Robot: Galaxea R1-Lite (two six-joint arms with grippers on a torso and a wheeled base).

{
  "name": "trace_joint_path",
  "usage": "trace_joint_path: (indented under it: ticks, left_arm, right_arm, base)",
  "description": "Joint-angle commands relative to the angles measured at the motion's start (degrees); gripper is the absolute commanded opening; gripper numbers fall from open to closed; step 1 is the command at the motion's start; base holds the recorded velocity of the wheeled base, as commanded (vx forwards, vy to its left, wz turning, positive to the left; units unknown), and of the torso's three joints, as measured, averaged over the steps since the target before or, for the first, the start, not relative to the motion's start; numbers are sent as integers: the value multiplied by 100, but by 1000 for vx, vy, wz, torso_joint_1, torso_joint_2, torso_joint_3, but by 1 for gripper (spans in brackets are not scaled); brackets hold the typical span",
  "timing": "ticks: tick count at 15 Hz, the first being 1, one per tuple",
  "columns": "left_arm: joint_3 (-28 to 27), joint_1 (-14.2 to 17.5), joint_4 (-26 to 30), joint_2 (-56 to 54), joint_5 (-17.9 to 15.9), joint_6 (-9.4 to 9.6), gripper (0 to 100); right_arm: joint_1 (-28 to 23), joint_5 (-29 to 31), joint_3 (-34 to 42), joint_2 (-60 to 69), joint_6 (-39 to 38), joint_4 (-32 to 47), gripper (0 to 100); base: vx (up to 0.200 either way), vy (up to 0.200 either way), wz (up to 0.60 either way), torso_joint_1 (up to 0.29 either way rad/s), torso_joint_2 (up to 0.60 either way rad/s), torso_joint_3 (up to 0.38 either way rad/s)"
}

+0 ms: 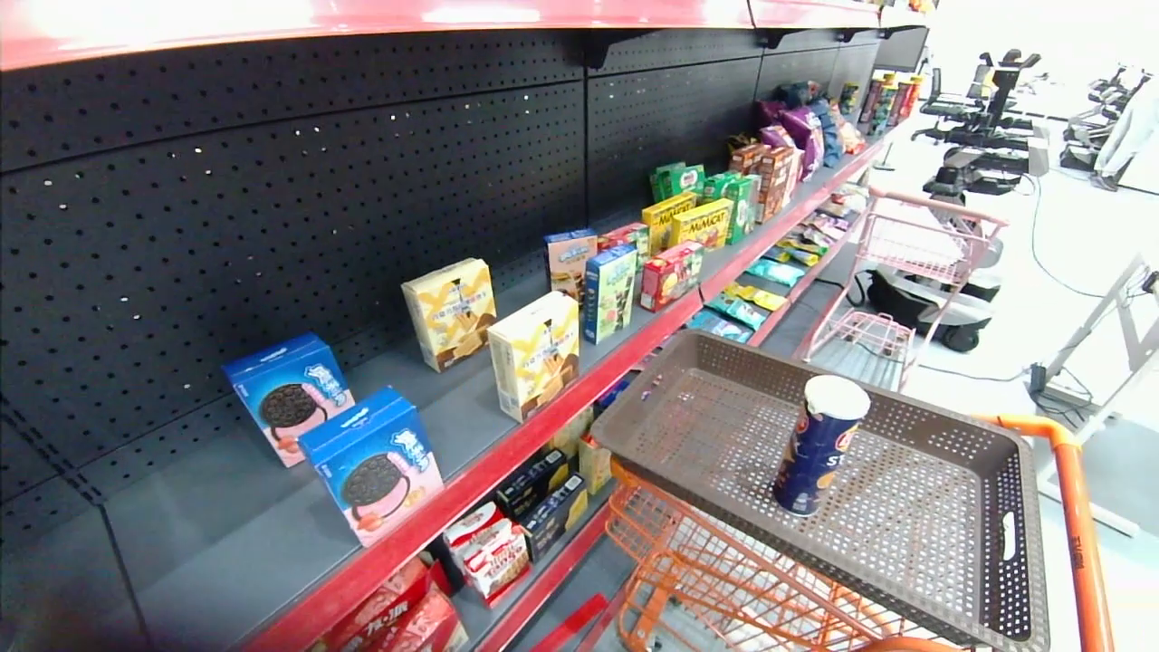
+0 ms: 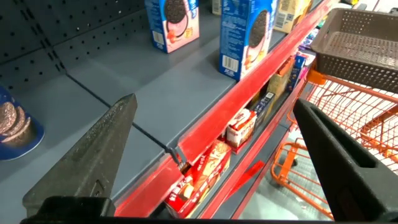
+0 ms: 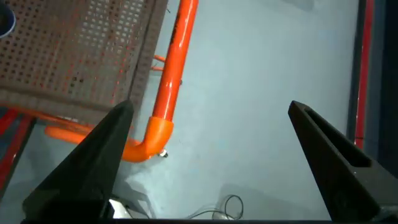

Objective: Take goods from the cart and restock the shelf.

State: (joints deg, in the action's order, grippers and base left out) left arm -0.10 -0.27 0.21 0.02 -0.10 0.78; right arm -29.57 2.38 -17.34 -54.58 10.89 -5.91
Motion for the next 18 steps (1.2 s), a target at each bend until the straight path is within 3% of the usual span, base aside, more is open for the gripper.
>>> trace_joint_path:
  ticks: [1,2,5,6,13,18]
  left_arm:
    - [1,0,-3,-2,1,1,100]
    - [1,0,-3,-2,1,1,100]
    - [1,0,-3,-2,1,1,100]
    - [1,0,-3,-2,1,1,100]
    - [1,0,-3,-2,1,1,100]
    - [1,0,-3,6,1,1,100]
  right_arm:
    - [365,-18,-68,-835,-52,-718,100]
    - [365,-18,-68,-835,-52,-718,100]
    - [918,-150,28,-2031,-60,-2300,100]
    - [954,-457,28,-2250,-87,-2661,100]
    - [1252,-1820,266,-2927,10,-3355,100]
    - [1472,-1864,459,-3393,133,-4225,100]
  base:
    - [0,0,0,0,0,0]
    - [0,0,0,0,0,0]
    - [0,0,0,0,0,0]
    - [0,0,0,0,0,0]
    - [0,0,0,0,0,0]
    - [0,0,0,0,0,0]
